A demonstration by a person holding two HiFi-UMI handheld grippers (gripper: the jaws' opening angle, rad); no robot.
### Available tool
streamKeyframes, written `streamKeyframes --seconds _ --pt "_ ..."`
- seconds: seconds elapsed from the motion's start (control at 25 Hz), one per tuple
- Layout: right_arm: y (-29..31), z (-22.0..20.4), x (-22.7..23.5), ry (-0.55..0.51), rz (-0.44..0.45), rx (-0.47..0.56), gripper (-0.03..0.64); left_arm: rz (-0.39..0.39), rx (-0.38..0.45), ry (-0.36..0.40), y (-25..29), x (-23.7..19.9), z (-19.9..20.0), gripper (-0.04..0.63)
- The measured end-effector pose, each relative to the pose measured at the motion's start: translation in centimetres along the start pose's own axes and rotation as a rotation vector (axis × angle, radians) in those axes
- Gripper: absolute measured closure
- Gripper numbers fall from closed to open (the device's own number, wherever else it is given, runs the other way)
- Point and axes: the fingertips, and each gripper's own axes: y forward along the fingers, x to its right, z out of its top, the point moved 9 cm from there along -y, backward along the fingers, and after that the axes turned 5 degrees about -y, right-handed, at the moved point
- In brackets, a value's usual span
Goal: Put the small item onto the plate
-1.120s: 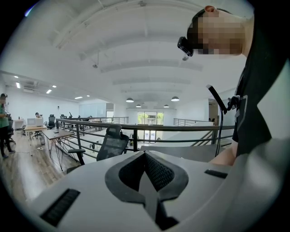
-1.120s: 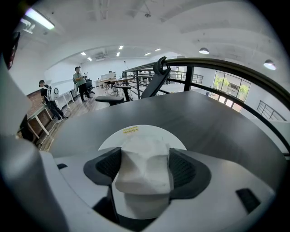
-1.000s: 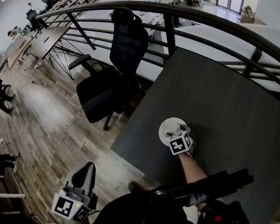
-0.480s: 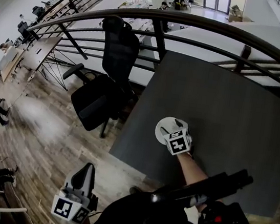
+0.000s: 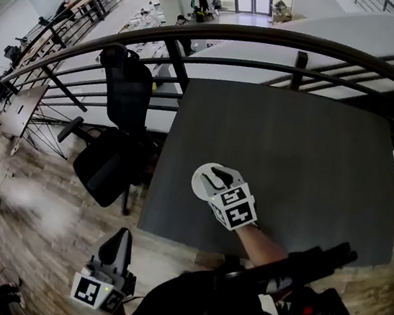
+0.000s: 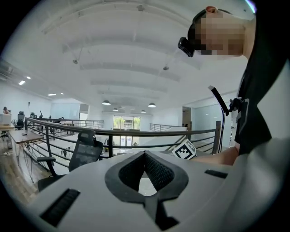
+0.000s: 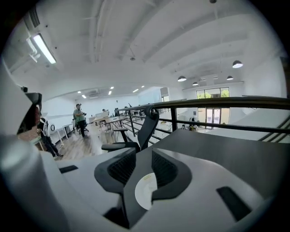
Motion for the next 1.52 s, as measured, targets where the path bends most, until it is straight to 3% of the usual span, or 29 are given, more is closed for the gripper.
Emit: streamKeyframes --seconds 0.12,0.32,0.6,0.84,1.12,1.52 --pt "-2.5 1.4 -0.6 0.015 -0.025 0.088 0.580 -0.058 0.010 0.005 0.6 0.3 0.2 0.591" --pt "-6.2 3.6 -1.9 0.004 -0.061 0.164 0.580 -0.083 -0.056 0.051 0.0 -0.9 -1.5 0.591" --pt "-9.7 4.0 -4.1 0.004 -0.132 0.216 0.601 -0.163 -0.011 0.054 -0.6 -1.2 -1.4 0.591" --pt "-12.2 3.5 -5.5 0.020 -0.181 0.238 0.614 -0.184 -0.024 0.024 -0.9 -1.2 -1.5 0.591" --pt "-15.7 4.9 -9.1 0.014 -0.177 0.271 0.614 -0.279 -0.002 0.012 -1.6 -1.3 -1.9 0.591" --pt "-18.0 4.7 -11.6 0.032 -0.270 0.289 0.614 -0.401 0.032 -0.045 -1.1 -1.2 -1.7 0.591"
